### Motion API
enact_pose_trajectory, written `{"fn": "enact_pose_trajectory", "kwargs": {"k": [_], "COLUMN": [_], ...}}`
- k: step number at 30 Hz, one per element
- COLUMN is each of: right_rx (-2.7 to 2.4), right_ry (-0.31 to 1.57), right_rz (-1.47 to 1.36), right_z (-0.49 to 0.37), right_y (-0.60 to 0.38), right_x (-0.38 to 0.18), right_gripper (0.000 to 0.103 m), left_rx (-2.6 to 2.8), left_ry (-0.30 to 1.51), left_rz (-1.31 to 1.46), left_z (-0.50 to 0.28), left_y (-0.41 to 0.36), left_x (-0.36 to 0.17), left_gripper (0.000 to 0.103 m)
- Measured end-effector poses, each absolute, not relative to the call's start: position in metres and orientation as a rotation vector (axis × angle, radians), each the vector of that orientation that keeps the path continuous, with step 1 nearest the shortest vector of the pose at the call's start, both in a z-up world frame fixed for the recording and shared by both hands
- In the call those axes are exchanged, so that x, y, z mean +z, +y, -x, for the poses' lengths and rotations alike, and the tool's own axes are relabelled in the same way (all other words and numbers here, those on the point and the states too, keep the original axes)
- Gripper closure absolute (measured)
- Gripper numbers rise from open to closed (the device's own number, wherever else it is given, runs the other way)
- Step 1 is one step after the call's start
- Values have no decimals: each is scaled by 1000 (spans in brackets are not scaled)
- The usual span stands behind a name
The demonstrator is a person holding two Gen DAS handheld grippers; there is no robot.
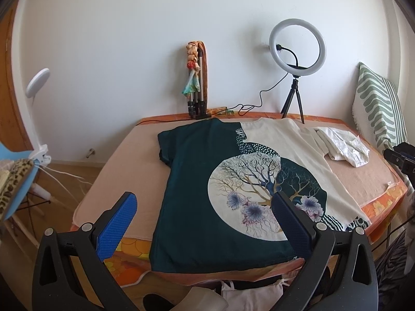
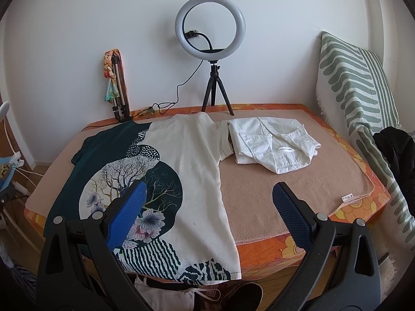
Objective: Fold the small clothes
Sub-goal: 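Move the right tool to the dark green side edge of the t-shirt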
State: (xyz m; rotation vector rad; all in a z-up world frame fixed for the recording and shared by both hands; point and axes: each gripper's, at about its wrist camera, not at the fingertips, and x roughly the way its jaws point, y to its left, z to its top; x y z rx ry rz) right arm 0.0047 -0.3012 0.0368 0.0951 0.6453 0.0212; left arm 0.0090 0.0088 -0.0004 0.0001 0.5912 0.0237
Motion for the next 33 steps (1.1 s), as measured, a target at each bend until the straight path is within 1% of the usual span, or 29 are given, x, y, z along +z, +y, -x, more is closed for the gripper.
{"fn": "enact_pose_trajectory", "kwargs": {"k": [11,12,14,15,17,18,20,25,27,33], "right_rx": [176,201,245,263,307,330,367,446,471,568], "right_ry": [644,651,656,656,653,651,646,640,647,694], "right_rz": [-76,-81,-83,-83,-86,-85,-75,-56,-60,-65], "right_z": [-52,-59,-72,-78,-89,-95,-107,-137,-149,-193], "right_y": [-259,-253,-241,-234,-220,-211,-194,-144,-123,-55], "right_x": [59,61,69,73,82,87,98,117,120,110], "right_gripper": [4,4,4,4,4,4,4,4,4,4], "left_rx": [72,75,60,44,9,-7,-20,-27,-30,-46], "left_ry": [725,741,784,809,856,883,920,971,1004,1035], "left_rz": [56,62,90,118,190,222,240,239,265,307], "left_z": [-26,-28,-32,-34,-39,-42,-44,-48,-50,-52], "left_y": [68,73,84,90,100,104,108,112,116,128], "left_x": [-46,-51,-60,-66,-76,-81,-91,-114,-123,-133], "left_gripper": [1,3,10,12,20,22,30,32,36,40]}}
